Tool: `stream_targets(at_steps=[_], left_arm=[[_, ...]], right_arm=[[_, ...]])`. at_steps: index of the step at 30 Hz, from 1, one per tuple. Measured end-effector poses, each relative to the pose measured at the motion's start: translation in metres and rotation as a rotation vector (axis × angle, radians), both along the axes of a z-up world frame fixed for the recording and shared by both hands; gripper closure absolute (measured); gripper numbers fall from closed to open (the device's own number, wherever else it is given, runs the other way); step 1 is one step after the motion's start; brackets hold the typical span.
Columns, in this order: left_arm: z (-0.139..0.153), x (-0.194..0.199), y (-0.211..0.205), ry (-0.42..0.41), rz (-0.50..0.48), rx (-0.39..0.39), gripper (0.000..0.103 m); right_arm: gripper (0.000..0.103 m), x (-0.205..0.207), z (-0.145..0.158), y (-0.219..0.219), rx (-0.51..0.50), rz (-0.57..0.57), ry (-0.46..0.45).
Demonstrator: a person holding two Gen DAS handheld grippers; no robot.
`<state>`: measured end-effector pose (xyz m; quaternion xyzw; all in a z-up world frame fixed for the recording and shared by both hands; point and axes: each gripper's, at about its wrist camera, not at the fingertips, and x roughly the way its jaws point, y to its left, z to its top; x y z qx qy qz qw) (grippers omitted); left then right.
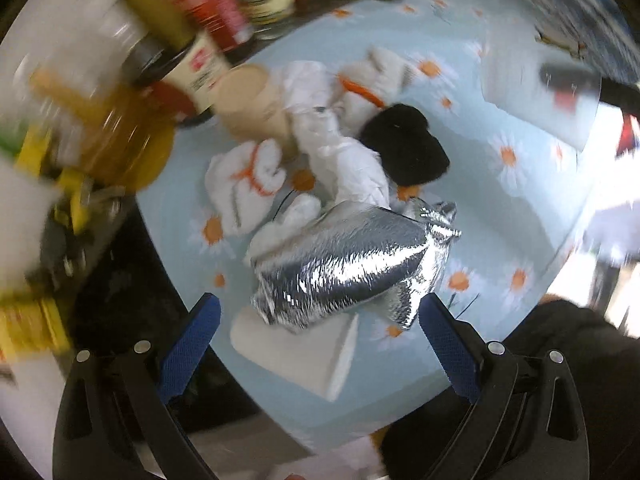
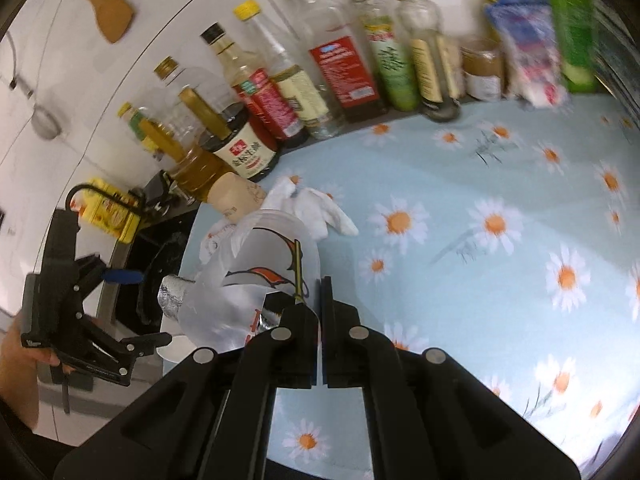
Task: Collect trash
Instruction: 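Lift the white plastic cup with the right tool while the left tool grasps the silver foil pouch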
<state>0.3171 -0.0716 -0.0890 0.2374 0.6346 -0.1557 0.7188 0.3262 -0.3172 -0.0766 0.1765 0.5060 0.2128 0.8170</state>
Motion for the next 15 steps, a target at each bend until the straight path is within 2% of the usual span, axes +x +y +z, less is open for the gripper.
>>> stream_targets(at_steps=[5, 8, 13, 15], left_arm=[[-0.016, 0.003, -0.021, 0.055, -0.228, 0.095, 0.007], [-0.027, 0.004, -0.03, 0.084, -0.324, 0.136, 0.007], [-0.045, 0.007, -0.038, 0.119, -0.409, 0.178, 0.007], [-0.049, 0.009, -0.039, 0.142, -0.427, 0.162, 0.008]], right_arm=[[0.101, -0.027, -0.005, -0.007, 0.009, -0.113, 0.03], [0.101, -0.042, -0.007, -0.013, 0.013, -0.178, 0.042], [0.101, -0.063, -0.009, -0.024, 0.014, -0.282, 0.059], [0.101, -0.071, -0.011, -0.03, 0.014, -0.32, 0.066]])
